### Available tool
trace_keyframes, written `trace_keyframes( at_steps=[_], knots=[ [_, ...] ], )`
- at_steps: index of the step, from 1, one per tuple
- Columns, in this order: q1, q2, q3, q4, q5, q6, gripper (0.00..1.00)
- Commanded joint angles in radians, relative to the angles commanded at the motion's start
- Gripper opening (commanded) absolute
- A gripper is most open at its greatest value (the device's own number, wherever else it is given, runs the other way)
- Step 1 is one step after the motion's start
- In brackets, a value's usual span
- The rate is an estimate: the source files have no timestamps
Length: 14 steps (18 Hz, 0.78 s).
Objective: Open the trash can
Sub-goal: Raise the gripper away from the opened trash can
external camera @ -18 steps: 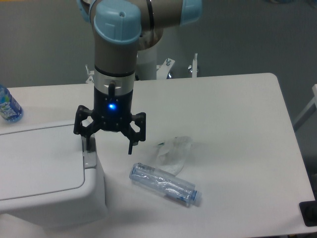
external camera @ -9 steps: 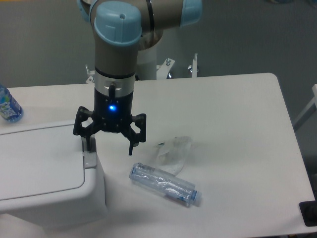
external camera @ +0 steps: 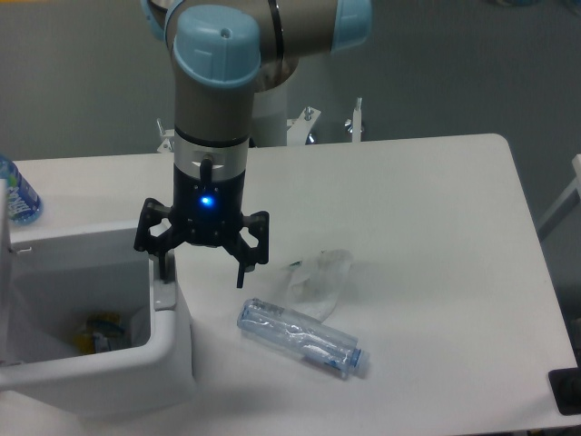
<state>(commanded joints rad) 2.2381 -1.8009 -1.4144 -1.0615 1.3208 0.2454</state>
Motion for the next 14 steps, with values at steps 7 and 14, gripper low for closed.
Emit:
trace_keyframes(
  at_steps=[7,14],
  knots=[
    [0.101,0.028,0.08,-0.002,0.138,0.063,1.0],
    [0.196,0.043,0.037,-0.038,0.385,0.333,1.0]
  ],
)
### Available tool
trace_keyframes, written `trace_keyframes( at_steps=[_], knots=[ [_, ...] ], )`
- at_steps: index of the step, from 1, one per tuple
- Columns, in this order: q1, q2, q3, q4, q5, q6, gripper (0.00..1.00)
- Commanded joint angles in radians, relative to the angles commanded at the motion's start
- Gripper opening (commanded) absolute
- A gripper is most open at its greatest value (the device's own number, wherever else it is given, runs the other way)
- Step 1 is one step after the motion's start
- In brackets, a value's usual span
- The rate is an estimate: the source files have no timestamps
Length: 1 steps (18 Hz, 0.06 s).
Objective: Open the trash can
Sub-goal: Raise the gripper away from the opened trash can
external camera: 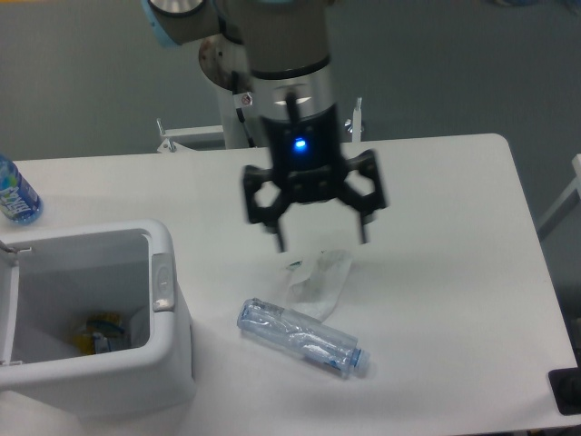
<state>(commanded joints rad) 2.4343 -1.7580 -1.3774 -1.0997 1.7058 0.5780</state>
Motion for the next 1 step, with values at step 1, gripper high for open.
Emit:
trace_keyframes(
  at_steps=[1],
  knots=[
    [0.018,0.006,-0.006,-0.014,0.0,0.037,1.0]
  ],
)
